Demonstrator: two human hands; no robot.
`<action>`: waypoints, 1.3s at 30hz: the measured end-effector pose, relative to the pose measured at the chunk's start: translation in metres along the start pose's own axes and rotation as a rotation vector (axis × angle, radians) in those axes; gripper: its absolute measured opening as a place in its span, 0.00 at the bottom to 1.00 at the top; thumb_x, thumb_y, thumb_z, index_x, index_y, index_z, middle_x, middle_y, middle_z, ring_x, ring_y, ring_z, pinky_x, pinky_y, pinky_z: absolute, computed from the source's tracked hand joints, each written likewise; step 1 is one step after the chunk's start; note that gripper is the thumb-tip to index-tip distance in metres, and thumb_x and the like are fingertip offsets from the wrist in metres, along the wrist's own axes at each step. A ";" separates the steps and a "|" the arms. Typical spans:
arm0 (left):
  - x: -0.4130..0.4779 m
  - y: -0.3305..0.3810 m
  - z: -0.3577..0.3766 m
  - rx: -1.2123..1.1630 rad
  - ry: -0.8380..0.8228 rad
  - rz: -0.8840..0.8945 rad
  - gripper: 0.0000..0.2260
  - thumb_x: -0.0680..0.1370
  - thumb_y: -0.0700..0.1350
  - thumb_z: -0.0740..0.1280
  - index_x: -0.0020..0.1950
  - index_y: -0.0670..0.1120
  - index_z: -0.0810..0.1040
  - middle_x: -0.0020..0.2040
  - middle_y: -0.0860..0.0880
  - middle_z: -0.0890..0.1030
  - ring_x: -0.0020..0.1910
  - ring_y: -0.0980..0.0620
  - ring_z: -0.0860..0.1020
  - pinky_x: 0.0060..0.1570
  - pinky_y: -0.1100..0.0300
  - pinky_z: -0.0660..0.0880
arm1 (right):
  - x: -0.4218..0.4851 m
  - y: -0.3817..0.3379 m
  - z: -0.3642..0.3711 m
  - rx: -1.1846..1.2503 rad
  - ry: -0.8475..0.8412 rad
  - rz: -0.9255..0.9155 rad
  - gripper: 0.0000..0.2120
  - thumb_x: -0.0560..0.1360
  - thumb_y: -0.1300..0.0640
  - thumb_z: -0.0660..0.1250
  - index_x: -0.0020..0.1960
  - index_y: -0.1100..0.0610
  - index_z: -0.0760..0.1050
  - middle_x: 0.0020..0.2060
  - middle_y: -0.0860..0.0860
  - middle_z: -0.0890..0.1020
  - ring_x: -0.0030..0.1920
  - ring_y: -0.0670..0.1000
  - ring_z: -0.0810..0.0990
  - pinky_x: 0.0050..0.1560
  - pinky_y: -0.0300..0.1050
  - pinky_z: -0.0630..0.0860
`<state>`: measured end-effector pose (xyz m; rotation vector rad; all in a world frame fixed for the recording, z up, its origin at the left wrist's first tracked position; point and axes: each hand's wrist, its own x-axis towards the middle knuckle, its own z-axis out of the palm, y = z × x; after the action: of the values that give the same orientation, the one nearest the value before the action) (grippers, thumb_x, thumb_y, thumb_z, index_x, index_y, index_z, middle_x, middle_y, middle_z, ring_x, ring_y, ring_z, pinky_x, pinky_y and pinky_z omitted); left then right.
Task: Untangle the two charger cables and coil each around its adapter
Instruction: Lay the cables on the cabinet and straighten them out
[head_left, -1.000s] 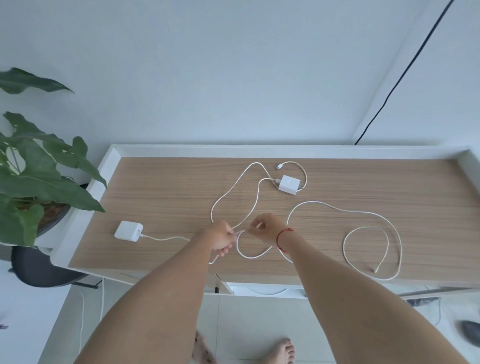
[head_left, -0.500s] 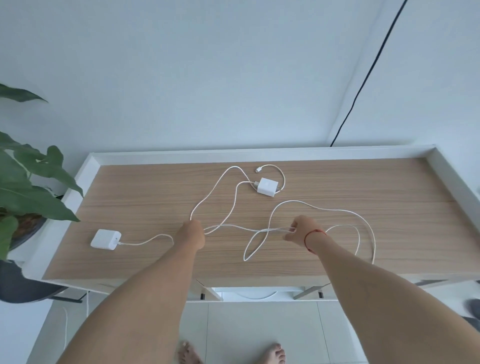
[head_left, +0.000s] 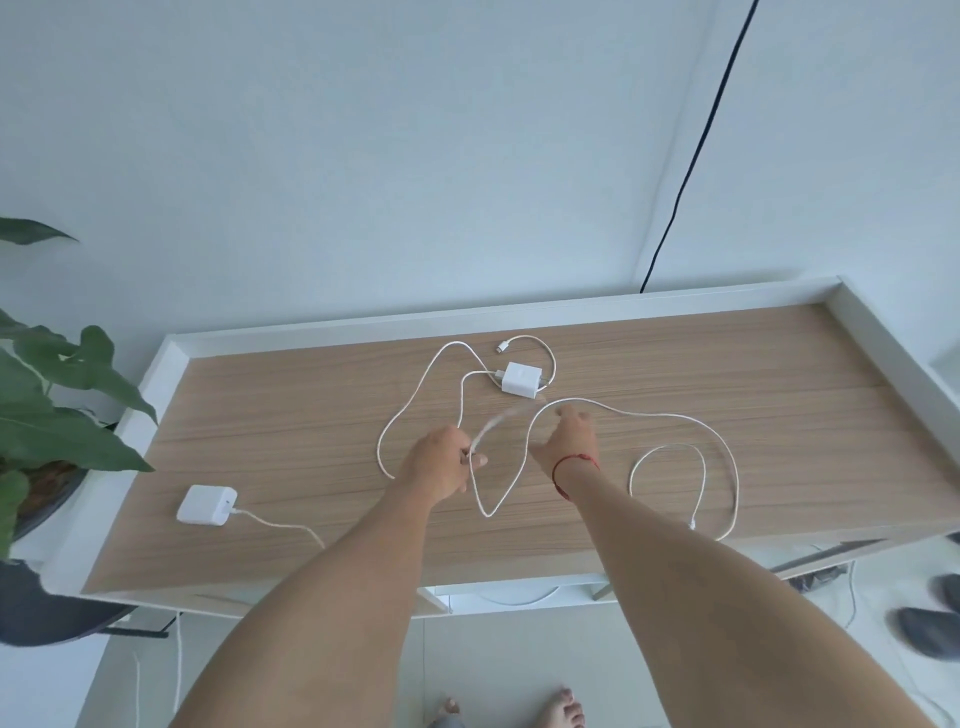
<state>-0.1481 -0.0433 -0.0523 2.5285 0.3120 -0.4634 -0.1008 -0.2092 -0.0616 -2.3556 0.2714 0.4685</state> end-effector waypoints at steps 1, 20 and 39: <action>0.001 -0.002 -0.001 -0.015 0.007 -0.023 0.13 0.78 0.50 0.68 0.37 0.44 0.75 0.28 0.49 0.79 0.27 0.52 0.78 0.31 0.62 0.68 | -0.002 -0.003 0.001 0.095 0.050 0.077 0.25 0.72 0.62 0.69 0.67 0.62 0.66 0.64 0.58 0.69 0.58 0.58 0.75 0.51 0.43 0.70; 0.001 -0.008 -0.022 -0.032 -0.101 0.014 0.12 0.75 0.36 0.63 0.32 0.41 0.76 0.28 0.45 0.68 0.31 0.45 0.66 0.33 0.57 0.64 | -0.039 -0.024 0.005 0.185 -0.570 0.000 0.08 0.75 0.51 0.68 0.42 0.55 0.76 0.32 0.51 0.72 0.29 0.48 0.72 0.38 0.41 0.78; 0.034 0.073 0.038 0.205 0.173 -0.372 0.12 0.76 0.33 0.62 0.58 0.39 0.76 0.61 0.39 0.75 0.58 0.39 0.77 0.55 0.52 0.74 | 0.059 0.105 -0.122 -0.357 -0.021 0.022 0.09 0.76 0.58 0.59 0.39 0.56 0.74 0.36 0.55 0.76 0.38 0.57 0.73 0.38 0.41 0.68</action>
<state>-0.1042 -0.1205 -0.0616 2.7222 0.8495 -0.4345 -0.0496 -0.3726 -0.0656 -2.6942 0.2176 0.5929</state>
